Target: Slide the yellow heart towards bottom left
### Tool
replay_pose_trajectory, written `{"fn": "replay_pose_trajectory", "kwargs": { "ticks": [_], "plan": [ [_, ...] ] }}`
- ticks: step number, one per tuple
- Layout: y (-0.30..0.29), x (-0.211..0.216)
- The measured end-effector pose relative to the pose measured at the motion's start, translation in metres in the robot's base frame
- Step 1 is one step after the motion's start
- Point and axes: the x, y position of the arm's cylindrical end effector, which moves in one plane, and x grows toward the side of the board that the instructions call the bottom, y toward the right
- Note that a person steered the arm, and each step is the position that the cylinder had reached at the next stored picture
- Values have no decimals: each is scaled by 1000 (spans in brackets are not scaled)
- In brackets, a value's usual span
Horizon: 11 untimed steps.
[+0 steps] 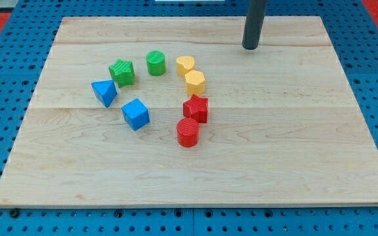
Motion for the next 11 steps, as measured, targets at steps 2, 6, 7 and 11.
{"fn": "replay_pose_trajectory", "kwargs": {
  "ticks": [2, 6, 7, 11],
  "plan": [
    [0, 0],
    [-9, 59],
    [-18, 58],
    [-151, 79]
  ]
}}
